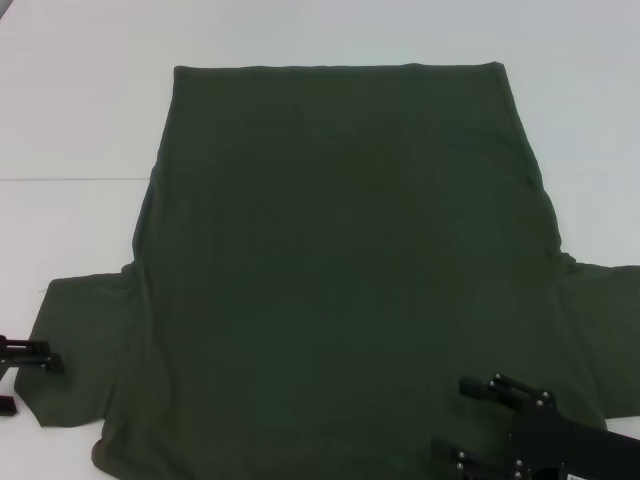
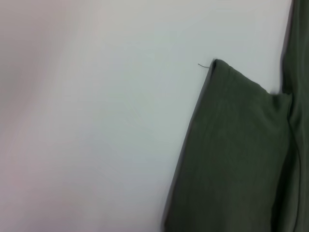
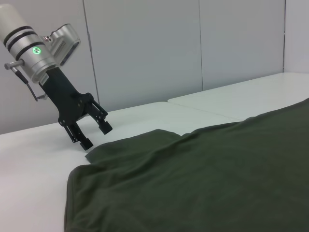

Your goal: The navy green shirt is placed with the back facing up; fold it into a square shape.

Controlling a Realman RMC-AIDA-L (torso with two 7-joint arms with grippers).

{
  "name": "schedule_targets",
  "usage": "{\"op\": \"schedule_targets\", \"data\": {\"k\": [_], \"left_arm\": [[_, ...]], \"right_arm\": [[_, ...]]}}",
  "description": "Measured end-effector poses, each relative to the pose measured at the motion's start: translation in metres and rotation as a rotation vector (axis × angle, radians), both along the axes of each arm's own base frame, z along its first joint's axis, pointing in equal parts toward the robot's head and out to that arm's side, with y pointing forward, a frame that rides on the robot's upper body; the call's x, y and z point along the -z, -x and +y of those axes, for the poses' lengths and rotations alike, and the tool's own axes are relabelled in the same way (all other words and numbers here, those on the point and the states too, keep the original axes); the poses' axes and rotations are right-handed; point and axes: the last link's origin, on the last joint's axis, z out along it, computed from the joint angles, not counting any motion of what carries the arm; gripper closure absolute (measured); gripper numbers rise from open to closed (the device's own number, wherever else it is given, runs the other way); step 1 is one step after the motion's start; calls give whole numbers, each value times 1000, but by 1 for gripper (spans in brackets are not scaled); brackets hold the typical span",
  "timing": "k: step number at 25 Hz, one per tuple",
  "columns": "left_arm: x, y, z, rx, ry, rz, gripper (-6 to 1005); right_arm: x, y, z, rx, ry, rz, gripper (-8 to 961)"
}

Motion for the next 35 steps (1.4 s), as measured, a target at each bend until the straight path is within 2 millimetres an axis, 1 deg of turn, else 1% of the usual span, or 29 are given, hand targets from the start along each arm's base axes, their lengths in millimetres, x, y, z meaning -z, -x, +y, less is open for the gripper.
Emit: {"op": "schedule_targets", "data": {"k": [15, 26, 35], "left_arm": [[3, 1, 2, -4, -8, 3, 145], [9, -4, 8, 12, 1, -3, 149], [2, -1, 7, 4, -7, 8, 152]], "right_arm": [[0, 0, 0, 3, 0, 0, 68], [0, -1, 0, 7, -4, -3, 68], [0, -2, -1, 11, -6, -2, 68]]}}
